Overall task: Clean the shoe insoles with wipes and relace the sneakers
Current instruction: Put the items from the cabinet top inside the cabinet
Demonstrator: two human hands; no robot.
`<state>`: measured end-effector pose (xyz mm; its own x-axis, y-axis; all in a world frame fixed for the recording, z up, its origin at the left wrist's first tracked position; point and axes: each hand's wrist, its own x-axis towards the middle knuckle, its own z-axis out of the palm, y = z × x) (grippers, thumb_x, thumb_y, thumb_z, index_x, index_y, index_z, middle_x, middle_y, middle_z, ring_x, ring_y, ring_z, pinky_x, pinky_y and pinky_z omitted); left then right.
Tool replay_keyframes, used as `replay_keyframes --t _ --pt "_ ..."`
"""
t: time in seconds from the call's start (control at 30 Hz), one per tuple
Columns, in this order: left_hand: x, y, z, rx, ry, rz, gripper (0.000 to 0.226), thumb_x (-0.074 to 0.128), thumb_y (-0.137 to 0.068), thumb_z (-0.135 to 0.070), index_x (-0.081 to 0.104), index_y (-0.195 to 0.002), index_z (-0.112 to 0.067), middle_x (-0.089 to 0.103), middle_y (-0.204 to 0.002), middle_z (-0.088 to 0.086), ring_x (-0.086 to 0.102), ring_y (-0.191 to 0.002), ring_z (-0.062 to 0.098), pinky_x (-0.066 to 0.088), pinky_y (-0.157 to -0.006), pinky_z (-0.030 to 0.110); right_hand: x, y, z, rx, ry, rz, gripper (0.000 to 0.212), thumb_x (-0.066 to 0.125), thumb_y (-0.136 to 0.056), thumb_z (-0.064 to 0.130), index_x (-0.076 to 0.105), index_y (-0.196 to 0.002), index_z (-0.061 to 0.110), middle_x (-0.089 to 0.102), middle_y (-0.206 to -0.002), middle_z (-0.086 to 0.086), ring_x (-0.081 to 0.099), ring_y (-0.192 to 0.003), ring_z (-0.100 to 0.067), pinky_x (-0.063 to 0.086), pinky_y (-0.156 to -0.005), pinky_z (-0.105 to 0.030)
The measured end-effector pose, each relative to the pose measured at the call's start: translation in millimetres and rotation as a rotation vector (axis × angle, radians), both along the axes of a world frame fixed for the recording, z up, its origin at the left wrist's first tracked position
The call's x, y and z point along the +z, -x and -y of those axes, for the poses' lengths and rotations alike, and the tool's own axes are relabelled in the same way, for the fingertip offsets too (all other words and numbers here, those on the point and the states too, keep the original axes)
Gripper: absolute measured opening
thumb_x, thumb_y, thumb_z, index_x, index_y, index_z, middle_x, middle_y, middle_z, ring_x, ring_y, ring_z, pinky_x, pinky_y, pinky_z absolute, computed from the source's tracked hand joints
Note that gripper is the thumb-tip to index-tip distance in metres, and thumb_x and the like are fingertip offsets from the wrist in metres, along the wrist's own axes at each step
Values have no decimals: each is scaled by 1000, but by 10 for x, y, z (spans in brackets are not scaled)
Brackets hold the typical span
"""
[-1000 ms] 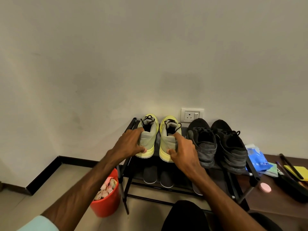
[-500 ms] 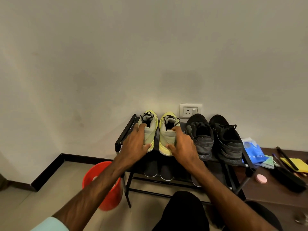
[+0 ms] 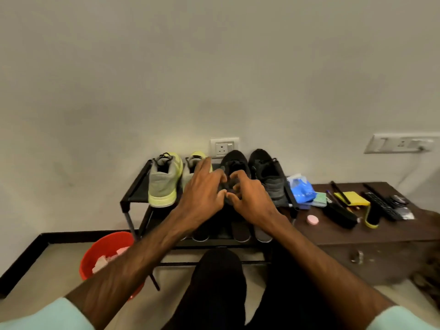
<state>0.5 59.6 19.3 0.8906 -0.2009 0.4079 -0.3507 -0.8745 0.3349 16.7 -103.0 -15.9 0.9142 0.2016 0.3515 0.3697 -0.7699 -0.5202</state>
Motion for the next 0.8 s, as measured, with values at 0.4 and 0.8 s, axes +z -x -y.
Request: replay_keyframes --t 0.4,0.8 --pt "131 342 1707 -381 34 2 22 70 -80 -13 68 -102 -14 55 -132 11 41 -135 24 51 -94 44 222 663 1641 -237 63 -55 27 55 -78 38 60 -96 19 72 -89 -4 69 -84 -27 56 -70 -41" --pt "-479 547 3117 -503 -70 -264 13 58 -87 -15 66 -98 -15 66 -105 5 60 -101 24 47 -76 36 -517 1030 2895 -515 -16 -279 10 65 -86 28 63 -78 23 70 -79 3 68 -75 -18 59 -69 -41"
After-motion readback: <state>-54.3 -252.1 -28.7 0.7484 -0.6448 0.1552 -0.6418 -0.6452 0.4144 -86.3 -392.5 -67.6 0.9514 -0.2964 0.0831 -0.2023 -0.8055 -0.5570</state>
